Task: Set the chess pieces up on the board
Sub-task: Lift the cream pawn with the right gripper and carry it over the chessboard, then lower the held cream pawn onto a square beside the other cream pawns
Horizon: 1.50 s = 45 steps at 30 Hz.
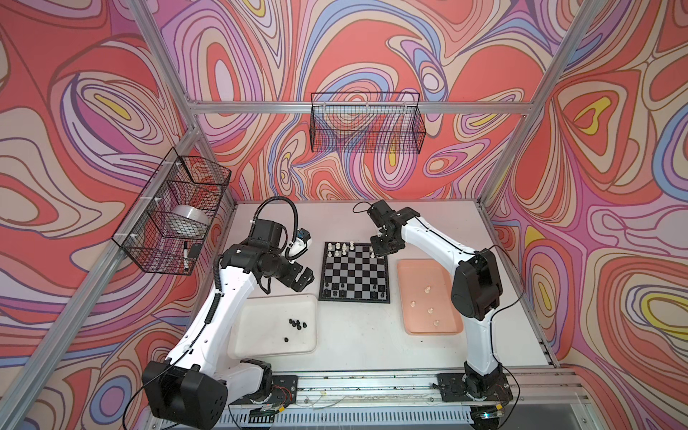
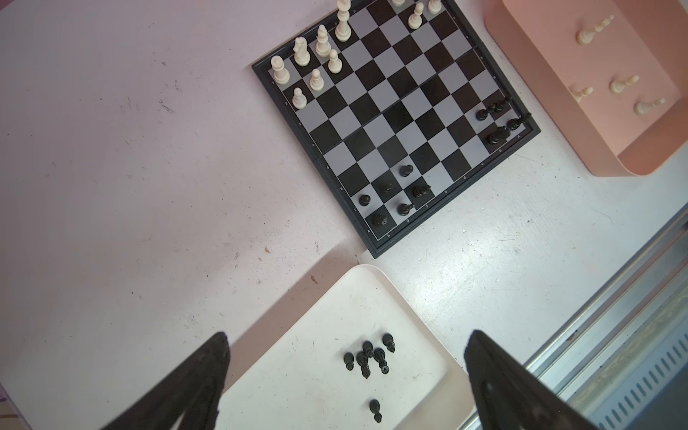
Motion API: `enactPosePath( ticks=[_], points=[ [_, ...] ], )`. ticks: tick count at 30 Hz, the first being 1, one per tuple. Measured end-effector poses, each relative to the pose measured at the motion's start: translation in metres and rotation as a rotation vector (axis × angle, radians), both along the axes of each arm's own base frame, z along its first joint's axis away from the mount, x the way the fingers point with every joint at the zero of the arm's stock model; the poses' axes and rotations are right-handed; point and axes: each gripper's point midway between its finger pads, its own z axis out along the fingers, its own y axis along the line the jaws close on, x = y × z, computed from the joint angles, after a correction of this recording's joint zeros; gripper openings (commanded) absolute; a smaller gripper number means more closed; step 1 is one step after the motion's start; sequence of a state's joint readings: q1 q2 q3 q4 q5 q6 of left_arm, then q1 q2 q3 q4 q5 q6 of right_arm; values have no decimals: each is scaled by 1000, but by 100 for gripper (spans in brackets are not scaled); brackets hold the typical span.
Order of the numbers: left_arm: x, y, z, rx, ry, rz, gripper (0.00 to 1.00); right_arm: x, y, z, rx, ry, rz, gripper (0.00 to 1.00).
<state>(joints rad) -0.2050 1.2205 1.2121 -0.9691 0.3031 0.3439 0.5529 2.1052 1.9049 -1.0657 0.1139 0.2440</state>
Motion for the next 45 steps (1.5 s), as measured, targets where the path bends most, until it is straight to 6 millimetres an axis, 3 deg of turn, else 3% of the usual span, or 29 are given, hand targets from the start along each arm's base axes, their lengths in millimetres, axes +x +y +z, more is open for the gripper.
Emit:
enactPosePath(
  ticks=[13,21,29,45],
  points=[
    [0,0,2,-1,-6,0,99,26,42,-15,33,-18,66,13],
    [0,0,2,-1,-6,0,99,37,53,-18,53,-46,87,14],
    [0,0,2,0,-7,1,99,43,61,-36,60,-35,101,14],
    [0,2,1,10,-8,6,100,50,69,-52,68,-32,113,15]
  ],
)
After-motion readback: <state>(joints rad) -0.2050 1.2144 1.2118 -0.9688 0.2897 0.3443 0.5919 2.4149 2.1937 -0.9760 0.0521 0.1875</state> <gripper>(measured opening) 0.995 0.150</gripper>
